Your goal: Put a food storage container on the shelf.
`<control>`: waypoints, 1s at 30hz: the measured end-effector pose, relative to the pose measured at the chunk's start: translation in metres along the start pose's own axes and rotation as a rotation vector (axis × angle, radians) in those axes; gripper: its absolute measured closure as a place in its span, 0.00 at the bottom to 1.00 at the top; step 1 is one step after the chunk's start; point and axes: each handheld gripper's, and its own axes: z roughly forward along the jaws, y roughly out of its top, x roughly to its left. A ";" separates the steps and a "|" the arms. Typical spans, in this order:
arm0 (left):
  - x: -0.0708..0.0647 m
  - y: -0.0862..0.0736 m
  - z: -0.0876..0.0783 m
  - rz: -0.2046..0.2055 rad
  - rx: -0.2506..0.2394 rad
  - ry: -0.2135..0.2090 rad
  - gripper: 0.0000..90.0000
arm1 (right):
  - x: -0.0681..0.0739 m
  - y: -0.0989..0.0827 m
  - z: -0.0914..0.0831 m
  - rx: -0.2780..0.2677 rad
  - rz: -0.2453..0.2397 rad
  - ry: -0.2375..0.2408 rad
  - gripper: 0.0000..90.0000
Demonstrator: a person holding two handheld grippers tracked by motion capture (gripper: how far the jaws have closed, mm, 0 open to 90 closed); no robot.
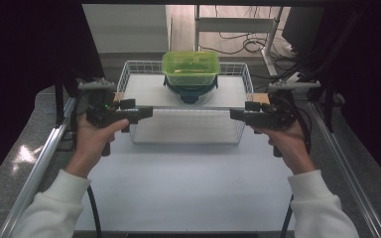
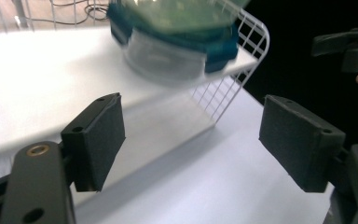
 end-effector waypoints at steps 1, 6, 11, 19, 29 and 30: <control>-0.001 -0.009 0.000 0.004 0.007 -0.003 0.23 | 0.000 -0.007 -0.004 -0.001 -0.010 -0.004 0.30; 0.000 -0.058 0.006 0.015 0.042 0.012 0.22 | -0.004 -0.048 -0.016 0.019 -0.041 -0.027 0.29; 0.004 -0.105 0.017 0.013 0.105 0.047 0.22 | -0.009 -0.087 -0.019 0.050 -0.020 -0.023 0.28; 0.015 -0.157 0.022 -0.026 0.149 0.077 0.21 | -0.012 -0.141 -0.009 0.102 0.007 -0.036 0.28; 0.018 -0.174 0.022 -0.025 0.170 0.104 0.20 | -0.027 -0.180 0.008 0.175 0.055 -0.083 0.28; 0.018 -0.174 0.022 -0.023 0.168 0.103 0.20 | -0.027 -0.180 0.007 0.170 0.053 -0.082 0.28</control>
